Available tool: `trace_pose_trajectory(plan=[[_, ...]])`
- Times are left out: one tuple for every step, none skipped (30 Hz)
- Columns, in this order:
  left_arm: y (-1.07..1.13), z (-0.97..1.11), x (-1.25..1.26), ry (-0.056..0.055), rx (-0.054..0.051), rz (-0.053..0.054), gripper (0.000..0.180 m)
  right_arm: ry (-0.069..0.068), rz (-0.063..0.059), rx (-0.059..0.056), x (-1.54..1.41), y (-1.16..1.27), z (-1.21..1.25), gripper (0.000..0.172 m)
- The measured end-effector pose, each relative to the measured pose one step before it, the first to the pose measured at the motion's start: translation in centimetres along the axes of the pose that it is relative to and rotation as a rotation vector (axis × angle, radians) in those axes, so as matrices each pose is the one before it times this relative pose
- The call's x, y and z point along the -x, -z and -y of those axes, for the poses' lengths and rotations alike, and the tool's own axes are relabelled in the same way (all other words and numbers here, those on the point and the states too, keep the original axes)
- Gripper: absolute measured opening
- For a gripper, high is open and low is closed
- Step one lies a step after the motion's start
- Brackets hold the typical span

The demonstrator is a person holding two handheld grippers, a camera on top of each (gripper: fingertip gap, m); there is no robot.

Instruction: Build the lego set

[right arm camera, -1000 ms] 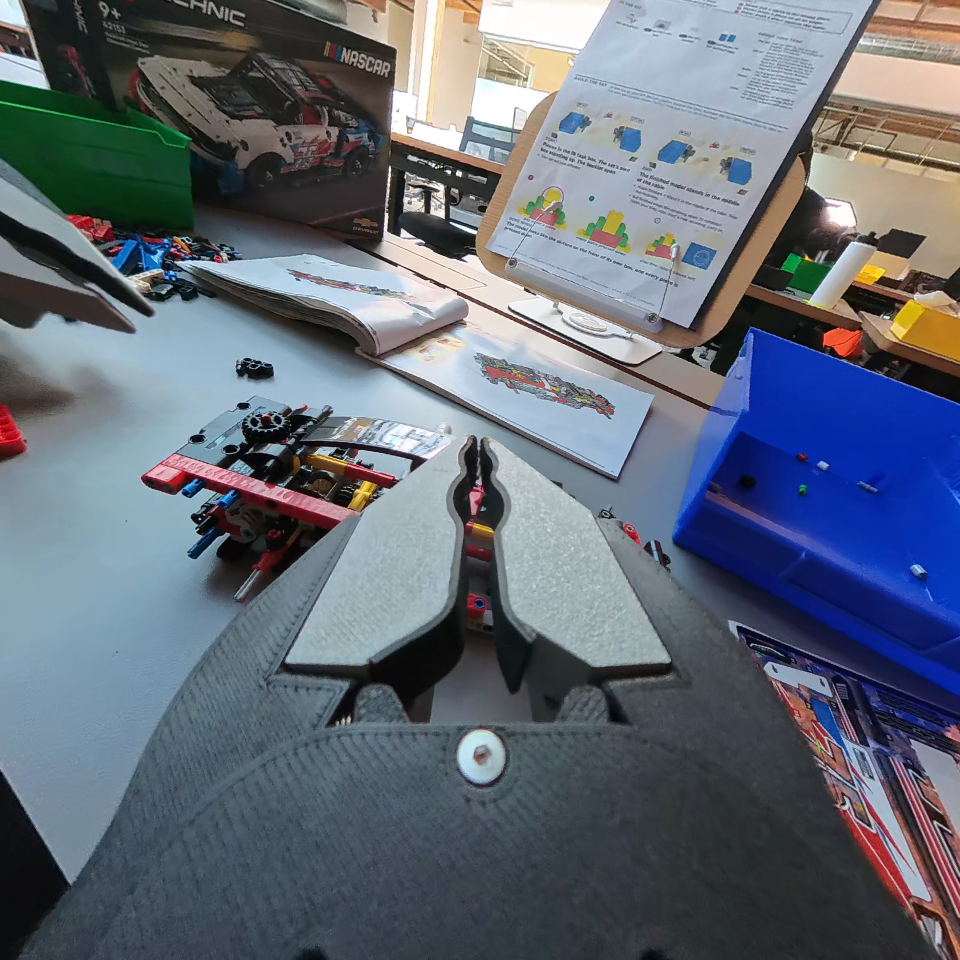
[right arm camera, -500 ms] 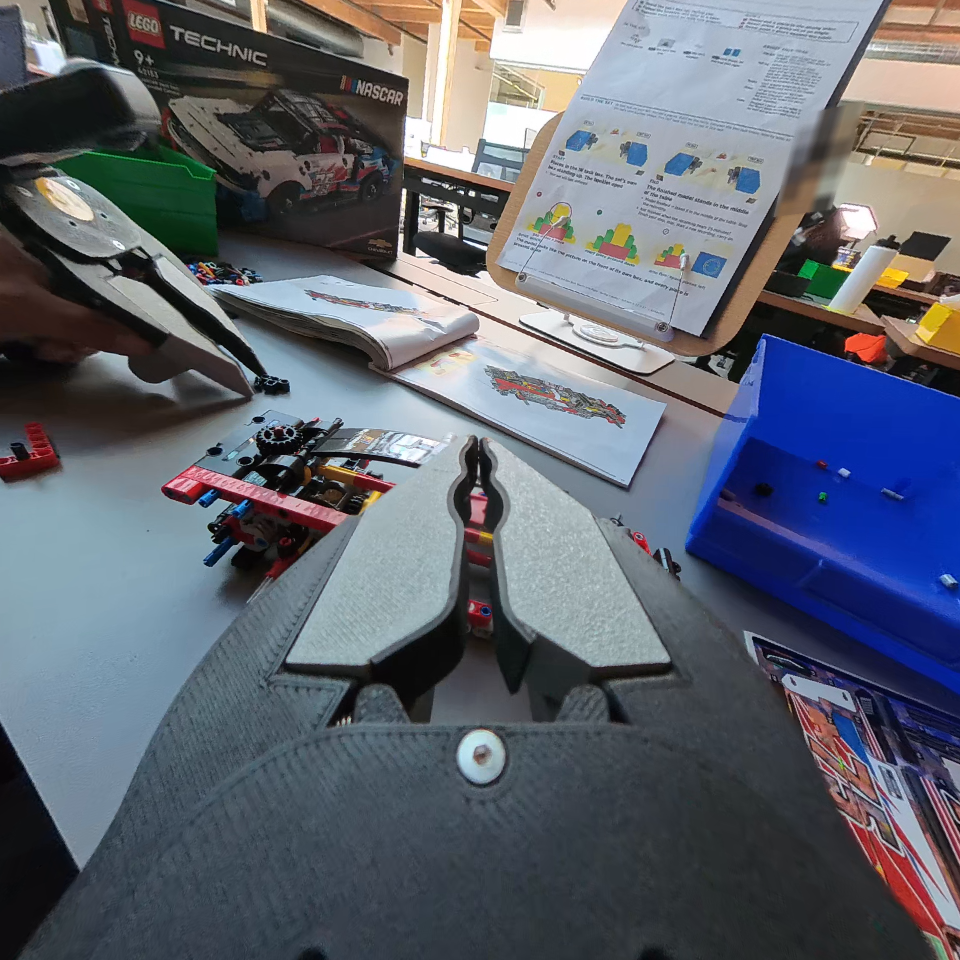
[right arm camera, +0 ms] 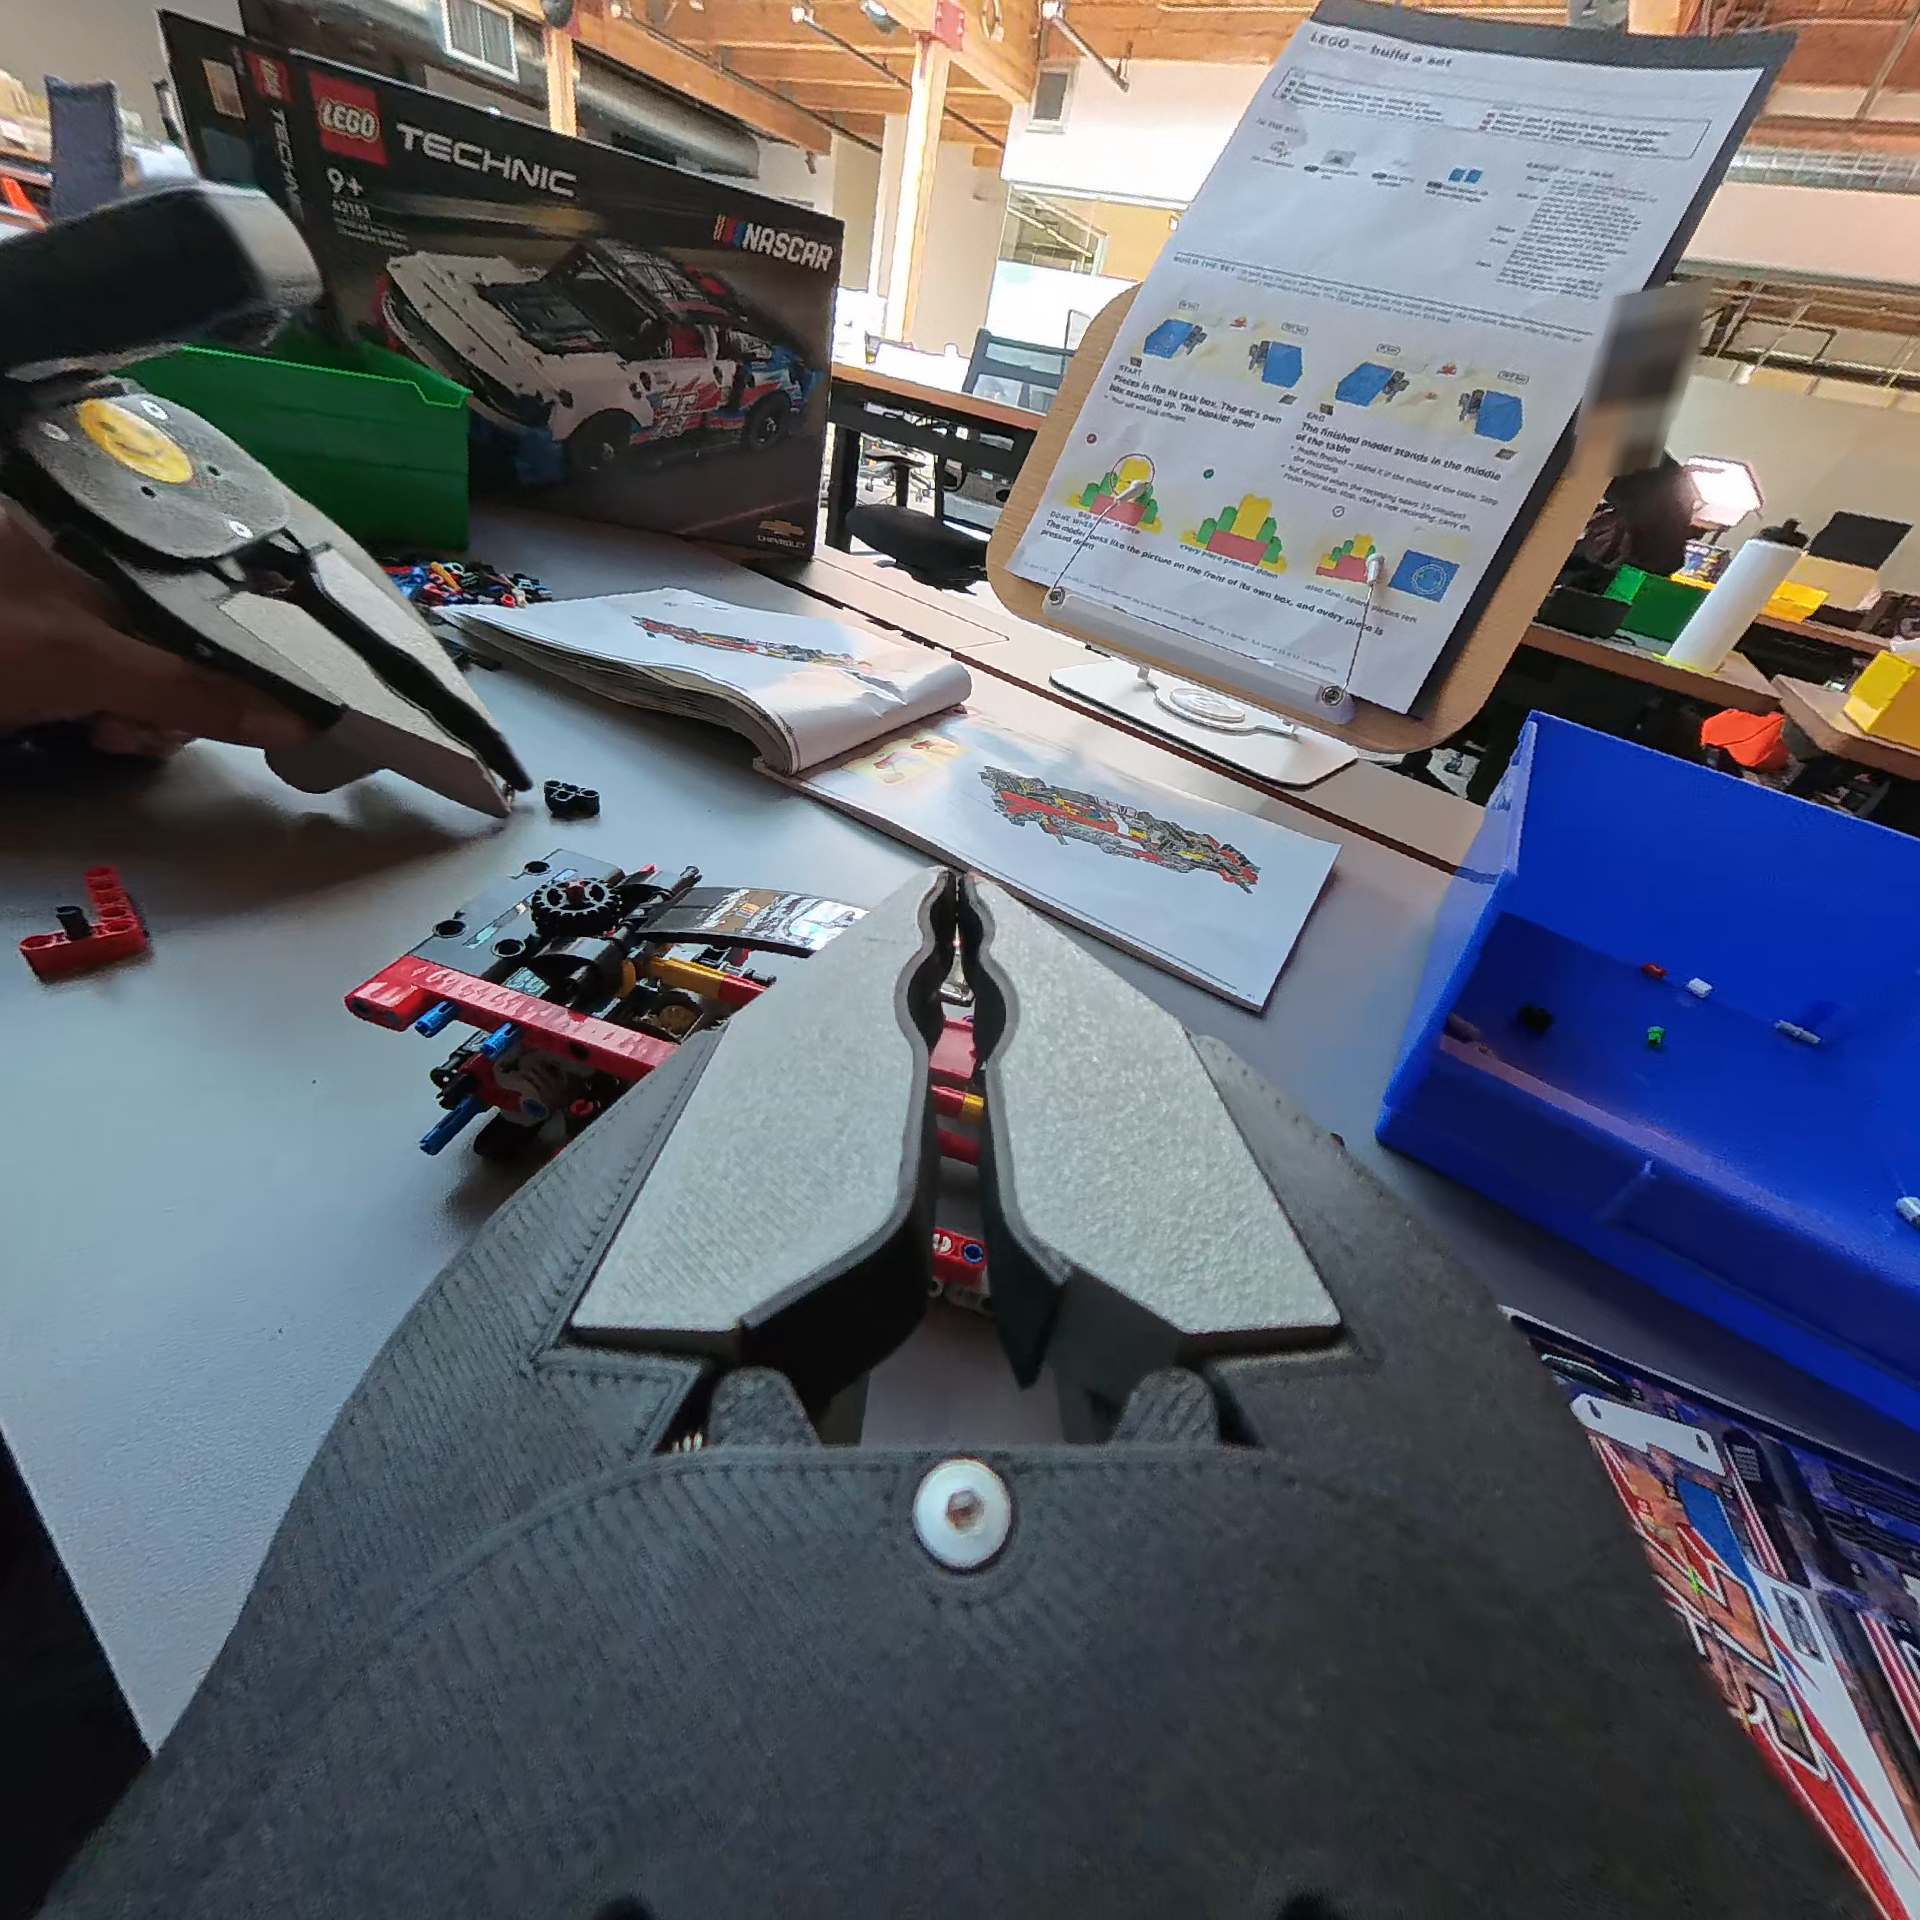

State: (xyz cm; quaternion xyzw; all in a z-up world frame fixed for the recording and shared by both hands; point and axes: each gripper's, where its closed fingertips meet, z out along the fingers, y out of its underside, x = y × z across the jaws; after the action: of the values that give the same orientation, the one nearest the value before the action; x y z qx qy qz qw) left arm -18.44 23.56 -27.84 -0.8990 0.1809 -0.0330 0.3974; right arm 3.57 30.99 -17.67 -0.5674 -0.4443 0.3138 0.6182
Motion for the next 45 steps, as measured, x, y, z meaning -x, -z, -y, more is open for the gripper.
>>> trace_pose_trajectory(plan=[[0.258, 0.06, -0.156, -0.0133, -0.0138, 0.0024, 0.014, 0.0002, -0.0012, 0.0, -0.004, 0.018, 0.002, 0.0], [0.365, 0.31, -0.272, -0.0188, -0.031, -0.0041, 0.014, 0.001, -0.0006, -0.0004, 0.017, 0.023, 0.011, 0.0], [0.397, 0.359, -0.095, -0.0147, -0.0349, 0.0055, 0.014, 0.0026, -0.0004, -0.0008, 0.036, 0.025, 0.032, 0.0], [0.371, 0.322, -0.094, -0.011, -0.0306, 0.0024, 0.014, 0.0046, -0.0007, -0.0003, 0.05, 0.032, 0.031, 0.0], [0.327, 0.387, -0.437, -0.0196, -0.033, -0.02, 0.014, 0.0074, -0.0002, -0.0022, 0.091, 0.058, 0.088, 0.0], [0.338, 0.393, -0.266, -0.0186, -0.0332, -0.0056, 0.014, 0.0125, 0.0011, -0.0089, 0.173, 0.117, 0.222, 0.0], [0.334, 0.364, -0.03, -0.0153, -0.0312, 0.0117, 0.014, 0.0176, 0.0026, -0.017, 0.284, 0.178, 0.387, 0.0], [0.327, 0.392, -0.399, -0.0267, -0.0318, -0.0093, 0.014, 0.0193, -0.0002, -0.0233, 0.314, 0.214, 0.508, 0.0], [0.382, 0.439, -0.597, -0.0391, -0.0361, -0.015, 0.014, 0.0129, -0.001, -0.0258, 0.379, 0.174, 0.538, 0.0], [0.43, 0.432, -0.39, -0.0443, -0.0353, 0.0075, 0.014, -0.0078, 0.0141, -0.021, 0.648, -0.03, 0.475, 0.0], [0.414, 0.237, -0.351, -0.051, -0.0216, 0.0156, 0.014, -0.028, 0.0383, -0.0048, 1.053, -0.238, 0.35, 0.0], [0.37, 0.09, -0.635, -0.0623, -0.0117, -0.0007, 0.014, -0.0254, 0.0473, 0.0072, 1.31, -0.411, 0.259, 0.0], [0.347, -0.025, -0.631, -0.0657, -0.0049, 0.0027, 0.015, -0.009, 0.0422, 0.0103, 1.393, -0.498, 0.26, 0.0], [0.33, -0.055, -0.359, -0.0599, 0.0001, 0.0216, 0.015, 0.0048, 0.0366, 0.0081, 1.422, -0.533, 0.303, 0.0], [0.329, -0.014, -0.355, -0.0512, 0.001, 0.0176, 0.015, 0.0085, 0.0355, 0.0039, 1.465, -0.548, 0.352, 0.0], [0.331, 0.149, -0.398, -0.0377, -0.0048, 0.0103, 0.014, 0.0006, 0.0384, 0.0026, 1.488, -0.603, 0.332, 0.0], [0.35, 0.354, -0.294, -0.0224, -0.0138, 0.0113, 0.014, -0.0146, 0.0413, 0.0058, 1.43, -0.676, 0.224, 0.0], [0.317, 0.459, -0.295, -0.0104, -0.018, 0.0038, 0.014, -0.0272, 0.0422, 0.0087, 1.341, -0.737, 0.111, 0.0], [0.28, 0.47, -0.263, -0.0001, -0.0161, -0.001, 0.014, -0.0342, 0.0393, 0.0095, 1.184, -0.761, 0.01, 0.0], [0.258, 0.537, -0.266, 0.0008, -0.0186, -0.0035, 0.014, -0.0399, 0.0364, 0.0108, 1.031, -0.747, -0.07, 0.0], [0.281, 0.554, -0.281, -0.0052, -0.0175, -0.0042, 0.014, -0.0428, 0.0341, 0.0095, 0.873, -0.69, -0.1, 0.0], [0.294, 0.508, -0.189, -0.0113, -0.0124, 0.0029, 0.014, -0.0439, 0.0281, 0.008, 0.654, -0.629, -0.12, 0.0], [0.339, 0.534, -0.234, -0.0139, -0.0146, 0.0003, 0.014, -0.0454, 0.0237, 0.0106, 0.466, -0.58, -0.193, 0.0], [0.365, 0.592, -0.283, -0.0116, -0.0191, -0.003, 0.014, -0.0495, 0.0259, 0.0137, 0.337, -0.526, -0.254, 0.0], [0.357, 0.548, -0.322, -0.0066, -0.0186, -0.0056, 0.014, -0.0518, 0.034, 0.0108, 0.323, -0.462, -0.178, 0.0], [0.329, 0.507, -0.225, -0.0005, -0.0161, 0.0006, 0.014, -0.0474, 0.041, 0.0029, 0.359, -0.376, 0.01, 0.0], [0.287, 0.498, -0.202, 0.0028, -0.0167, -0.0005, 0.014, -0.04, 0.042, -0.005, 0.358, -0.267, 0.187, 0.0], [0.223, 0.394, -0.201, 0.0033, -0.0127, -0.0013, 0.014, -0.0328, 0.034, -0.0065, 0.268, -0.187, 0.265, 0.001], [0.116, 0.196, -0.185, 0.0021, -0.006, -0.0002, 0.014, -0.0218, 0.0234, -0.0043, 0.154, -0.122, 0.255, 0.001], [0.045, 0.034, -0.183, 0.0008, -0.0021, -0.0024, 0.014, -0.0081, 0.013, -0.001, 0.069, -0.094, 0.183, 0.001], [-0.041, -0.097, -0.135, -0.0003, -0.0009, -0.0017, 0.015, 0.0029, 0.0008, 0.0048, -0.055, -0.065, 0.02, 0.001], [-0.094, -0.158, -0.068, 0.0017, 0.0018, -0.0011, 0.015, 0.0059, -0.0077, 0.01, -0.153, -0.085, -0.144, 0.002], [-0.093, -0.116, -0.018, 0.0076, -0.0002, -0.0014, 0.014, 0.0, -0.0039, 0.0107, -0.106, -0.085, -0.242, 0.003], [-0.022, 0.049, -0.006, 0.0145, -0.0092, -0.0032, 0.014, -0.0088, 0.0074, 0.0071, 0.061, -0.098, -0.237, 0.004], [0.023, 0.152, 0.069, 0.0171, -0.0149, 0.0026, 0.014, -0.0133, 0.0123, 0.0041, 0.117, -0.078, -0.194, 0.005], [0.057, 0.162, 0.124, 0.0138, -0.0131, 0.006, 0.014, -0.0117, 0.009, 0.004, 0.072, -0.038, -0.179, 0.005], [0.057, 0.146, 0.122, 0.0083, -0.0093, 0.0072, 0.014, -0.0061, 0.0026, 0.0051, -0.03, 0.009, -0.178, 0.006], [0.055, 0.156, 0.127, 0.0008, -0.0093, 0.0084, 0.014, -0.0006, -0.0039, 0.0039, -0.113, 0.056, -0.143, 0.006], [0.008, 0.098, 0.032, -0.0029, -0.0049, 0.0022, 0.014, 0.0007, -0.006, 0.0002, -0.161, 0.088, -0.074, 0.007], [-0.043, -0.023, -0.002, -0.002, 0.0016, 0.0015, 0.014, -0.0039, -0.0024, -0.0025, -0.131, 0.08, -0.04, 0.007], [-0.071, -0.014, -0.044, -0.0023, -0.0009, 0.0004, 0.014, -0.0116, 0.0047, -0.0019, -0.058, 0.065, -0.036, 0.008], [-0.066, 0.059, -0.08, -0.0009, -0.0051, -0.0017, 0.014, -0.0149, 0.0105, 0.0011, 0.011, 0.035, -0.064, 0.009], [-0.07, 0.115, -0.093, 0.0012, -0.0068, -0.002, 0.014, -0.0116, 0.0105, 0.0041, 0.05, 0.012, -0.101, 0.009], [-0.084, 0.135, -0.076, 0.0023, -0.0061, 0.0002, 0.014, -0.0057, 0.0057, 0.0056, 0.013, 0.01, -0.094, 0.009], [-0.065, 0.18, -0.097, -0.0014, -0.0075, -0.0001, 0.014, -0.0005, 0.0024, 0.0052, 0.026, -0.001, -0.063, 0.009]])
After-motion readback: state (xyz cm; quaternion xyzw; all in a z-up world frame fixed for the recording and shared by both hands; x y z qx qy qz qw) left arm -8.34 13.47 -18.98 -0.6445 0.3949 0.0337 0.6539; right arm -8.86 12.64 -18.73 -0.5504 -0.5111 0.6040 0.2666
